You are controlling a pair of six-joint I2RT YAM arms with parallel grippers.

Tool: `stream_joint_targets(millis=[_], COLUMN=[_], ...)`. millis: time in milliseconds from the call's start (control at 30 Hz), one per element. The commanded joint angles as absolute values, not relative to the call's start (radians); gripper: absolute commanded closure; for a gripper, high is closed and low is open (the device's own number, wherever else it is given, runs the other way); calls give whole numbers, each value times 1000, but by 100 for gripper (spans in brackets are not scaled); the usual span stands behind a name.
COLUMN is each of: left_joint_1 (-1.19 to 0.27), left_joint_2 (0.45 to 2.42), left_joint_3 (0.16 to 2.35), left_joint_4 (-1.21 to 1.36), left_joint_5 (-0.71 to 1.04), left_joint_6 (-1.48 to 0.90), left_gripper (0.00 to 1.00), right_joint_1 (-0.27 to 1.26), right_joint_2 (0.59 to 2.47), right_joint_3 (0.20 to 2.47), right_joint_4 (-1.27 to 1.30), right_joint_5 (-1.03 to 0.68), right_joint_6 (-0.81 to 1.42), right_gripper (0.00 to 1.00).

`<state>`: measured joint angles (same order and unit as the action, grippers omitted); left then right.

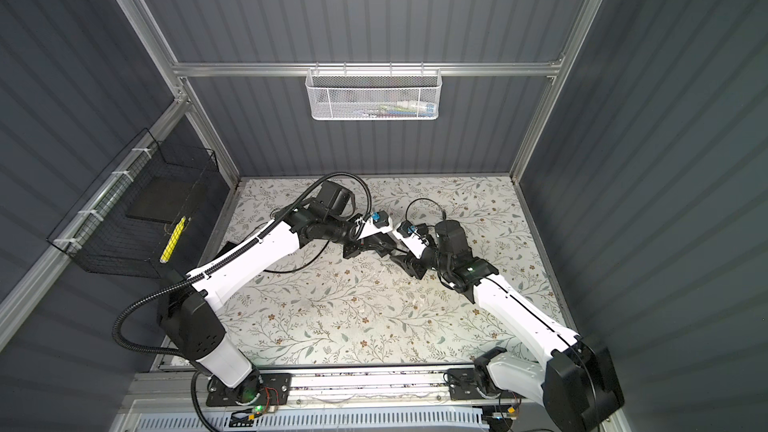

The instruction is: Insert the plug into the switch port

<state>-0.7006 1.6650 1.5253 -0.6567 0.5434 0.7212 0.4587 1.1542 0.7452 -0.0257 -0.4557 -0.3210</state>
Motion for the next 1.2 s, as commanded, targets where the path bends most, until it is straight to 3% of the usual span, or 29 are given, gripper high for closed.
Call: stream_joint_targets(millis=[0,267,600,767,1167], left_joint_1=[-693,-692,-665,-637,-545], left_joint_2=[1675,1678,1667,1635,1526], left_joint_3=[1512,1514,1471,1450,1272], left_joint_4=[-656,-660,-625,-575,-263], left_joint_5=[598,623,632,650,783], left_joint_6=[696,690,666,638,408], left_gripper=[88,87,84,66,65], right_joint_1=[465,465,464,464,463], right_joint_2=[1167,1240,1246,1235,1238], right_joint_3=[758,820,857,844,811], right_joint_4=[40,42,-27,-57,-52], right_joint_5=[-428,-476,-523,-546,-626], right_joint_6=[-332,-358,-367,-366,-298], right_gripper=[44,51,86,91,89])
